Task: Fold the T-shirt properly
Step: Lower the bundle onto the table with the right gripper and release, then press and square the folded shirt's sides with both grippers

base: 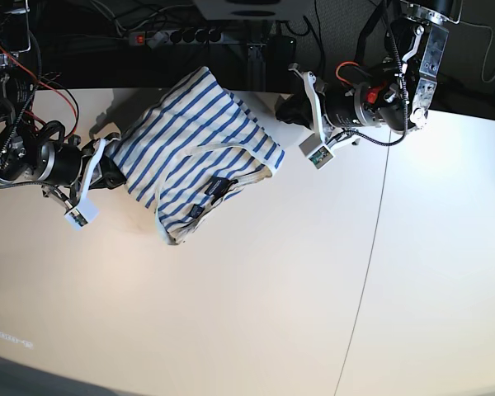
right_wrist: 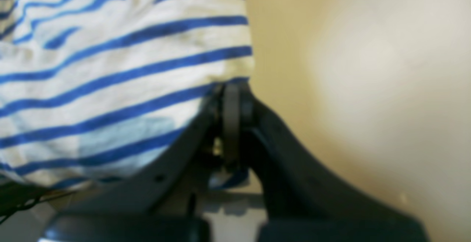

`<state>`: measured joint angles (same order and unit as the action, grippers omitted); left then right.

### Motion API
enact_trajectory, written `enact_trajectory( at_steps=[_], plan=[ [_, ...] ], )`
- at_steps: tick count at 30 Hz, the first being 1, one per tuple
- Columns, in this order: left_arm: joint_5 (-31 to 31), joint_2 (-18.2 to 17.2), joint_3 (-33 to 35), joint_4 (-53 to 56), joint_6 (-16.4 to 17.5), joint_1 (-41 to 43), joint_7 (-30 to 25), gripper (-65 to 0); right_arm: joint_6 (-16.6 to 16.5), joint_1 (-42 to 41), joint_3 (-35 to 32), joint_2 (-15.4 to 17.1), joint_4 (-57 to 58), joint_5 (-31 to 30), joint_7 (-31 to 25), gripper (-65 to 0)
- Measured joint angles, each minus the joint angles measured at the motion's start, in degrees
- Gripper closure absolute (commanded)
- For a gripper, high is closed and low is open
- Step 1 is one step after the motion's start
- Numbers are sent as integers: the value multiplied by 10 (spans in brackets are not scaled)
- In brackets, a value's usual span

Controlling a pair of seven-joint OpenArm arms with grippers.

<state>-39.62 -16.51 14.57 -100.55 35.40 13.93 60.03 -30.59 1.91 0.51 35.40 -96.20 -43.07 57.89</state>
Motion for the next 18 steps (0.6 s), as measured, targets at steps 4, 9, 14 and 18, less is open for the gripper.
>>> enact_trajectory(
  at_steps=[4, 9, 14, 18],
  plan=[
    [13, 4, -1, 1, 0, -38, -7, 0, 0, 5, 0, 0, 29, -10, 1, 0],
    [23, 6, 0, 30, 0, -54, -18, 0, 0, 12, 0, 0, 46, -25, 11, 0],
    [23, 26, -1, 87, 0, -120, -25, 0, 0, 33, 0, -5, 46, -28, 14, 0],
    [24, 51, -1, 154, 0, -160, -24, 0, 0, 33, 0, -16, 46, -28, 16, 0]
  ],
)
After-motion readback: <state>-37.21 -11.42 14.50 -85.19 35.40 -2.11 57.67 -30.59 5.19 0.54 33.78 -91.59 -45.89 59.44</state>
